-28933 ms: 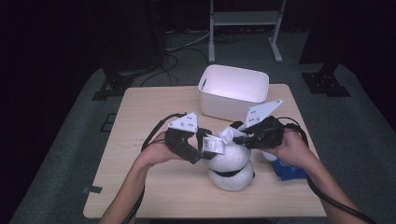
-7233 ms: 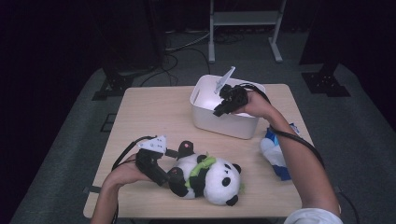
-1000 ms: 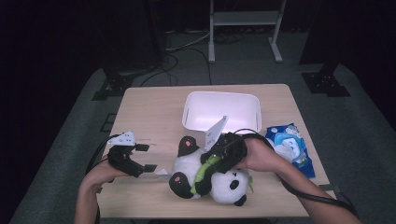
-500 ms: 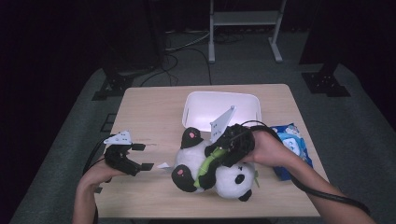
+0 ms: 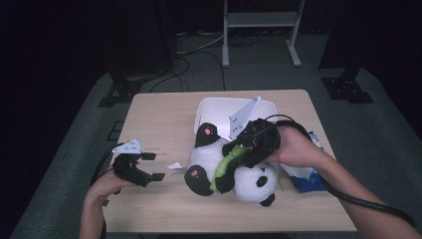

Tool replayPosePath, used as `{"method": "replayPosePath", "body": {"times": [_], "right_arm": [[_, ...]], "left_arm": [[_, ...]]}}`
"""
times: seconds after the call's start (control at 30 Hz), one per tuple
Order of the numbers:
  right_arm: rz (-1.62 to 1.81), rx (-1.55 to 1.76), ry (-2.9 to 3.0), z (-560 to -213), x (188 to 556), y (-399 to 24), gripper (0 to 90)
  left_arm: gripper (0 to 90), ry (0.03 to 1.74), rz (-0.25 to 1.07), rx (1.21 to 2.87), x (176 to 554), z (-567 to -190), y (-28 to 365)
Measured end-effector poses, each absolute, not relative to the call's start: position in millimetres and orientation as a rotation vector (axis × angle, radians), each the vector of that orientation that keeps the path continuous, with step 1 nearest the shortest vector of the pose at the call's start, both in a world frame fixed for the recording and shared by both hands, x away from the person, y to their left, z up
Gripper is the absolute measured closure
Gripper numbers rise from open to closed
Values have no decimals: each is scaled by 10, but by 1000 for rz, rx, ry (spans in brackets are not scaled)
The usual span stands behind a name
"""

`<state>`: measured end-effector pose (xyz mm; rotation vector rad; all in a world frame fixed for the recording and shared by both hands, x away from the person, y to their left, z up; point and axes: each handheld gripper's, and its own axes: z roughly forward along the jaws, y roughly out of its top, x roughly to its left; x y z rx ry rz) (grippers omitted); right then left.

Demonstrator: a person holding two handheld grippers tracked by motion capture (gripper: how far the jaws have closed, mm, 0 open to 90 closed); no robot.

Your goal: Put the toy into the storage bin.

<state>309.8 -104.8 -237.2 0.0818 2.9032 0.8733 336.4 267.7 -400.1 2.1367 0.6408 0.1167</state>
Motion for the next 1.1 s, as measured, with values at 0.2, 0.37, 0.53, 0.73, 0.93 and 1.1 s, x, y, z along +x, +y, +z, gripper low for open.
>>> {"method": "replayPosePath", "body": {"times": [0.2, 0.37, 0.53, 0.73, 0.93, 1.1], "right_arm": [[877, 85, 2897, -2263, 3150, -1070, 510], [870, 95, 2891, -2154, 3189, -1085, 510], [880, 106, 2876, -2031, 3265, -1118, 510], [883, 128, 2866, -1932, 3345, -1134, 510], [864, 146, 2851, -1826, 3430, -1144, 510], [858, 157, 2831, -1718, 3506, -1162, 510]], "left_arm": [[82, 650, 105, 2137, 3386, -4037, 2672], [82, 655, 97, 2135, 3398, -4054, 2684], [82, 650, 92, 2124, 3401, -4054, 2707], [82, 648, 94, 2116, 3408, -4050, 2735], [82, 653, 101, 2105, 3412, -4035, 2766], [83, 657, 103, 2103, 3418, -4037, 2782]]}}
